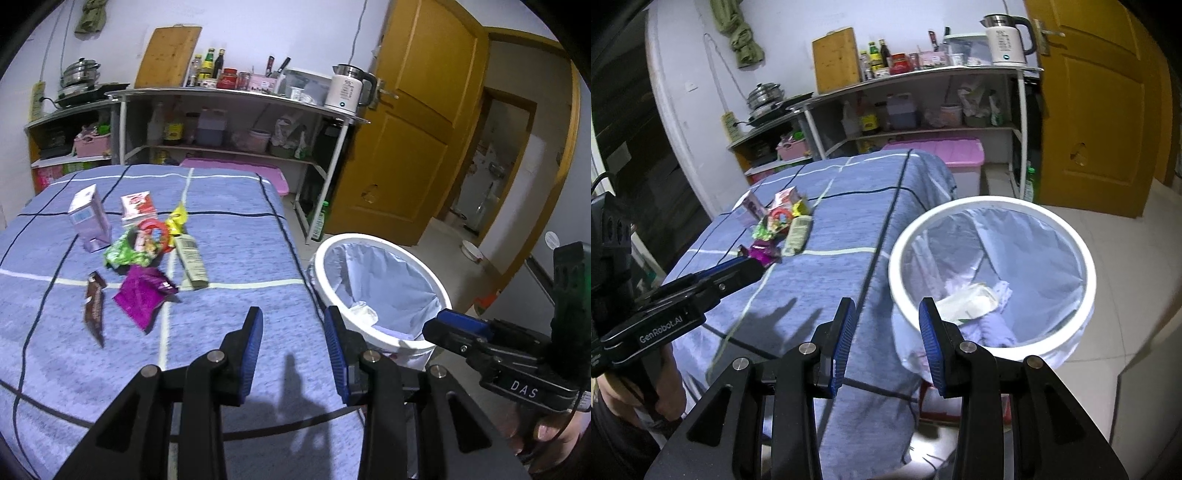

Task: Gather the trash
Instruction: 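Move the left gripper toward the brown wrapper while the right gripper approaches the purple bag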

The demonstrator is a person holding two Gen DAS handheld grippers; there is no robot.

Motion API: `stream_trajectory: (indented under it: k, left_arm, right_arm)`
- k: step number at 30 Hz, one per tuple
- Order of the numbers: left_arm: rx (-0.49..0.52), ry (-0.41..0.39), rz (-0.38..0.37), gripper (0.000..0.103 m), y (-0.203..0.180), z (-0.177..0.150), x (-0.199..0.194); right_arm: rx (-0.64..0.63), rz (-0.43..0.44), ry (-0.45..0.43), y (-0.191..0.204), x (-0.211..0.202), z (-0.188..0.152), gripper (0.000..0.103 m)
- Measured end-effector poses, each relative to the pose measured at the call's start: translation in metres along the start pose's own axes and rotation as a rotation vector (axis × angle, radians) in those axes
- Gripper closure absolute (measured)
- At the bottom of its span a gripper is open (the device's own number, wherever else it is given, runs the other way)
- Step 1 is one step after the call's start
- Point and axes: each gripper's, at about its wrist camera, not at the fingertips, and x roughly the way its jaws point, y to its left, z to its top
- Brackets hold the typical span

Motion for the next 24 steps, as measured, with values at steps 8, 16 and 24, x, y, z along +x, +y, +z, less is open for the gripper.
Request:
stream_trajectory:
  k: [8,16,24]
  left_arm:
    - [-0.025,-0.01,0.028,0.067,0.014,-0.007,-0.01]
    - [-0.058,-0.006,0.056,0.067,0.031,-0.012,-0.012]
    - [-0.097,-0.006,0.091,0.066,0.051,-0.015,-0.012]
  right_arm:
    - [-0.04,0.019,0.008,0.02,0.005,-0.001,0.066]
    - [-0.064,0.032,0.021,0.032,0.014,0.0,0.066]
    - [-0.082,0.046,0.033,0.041,0.026,0.003,0.066]
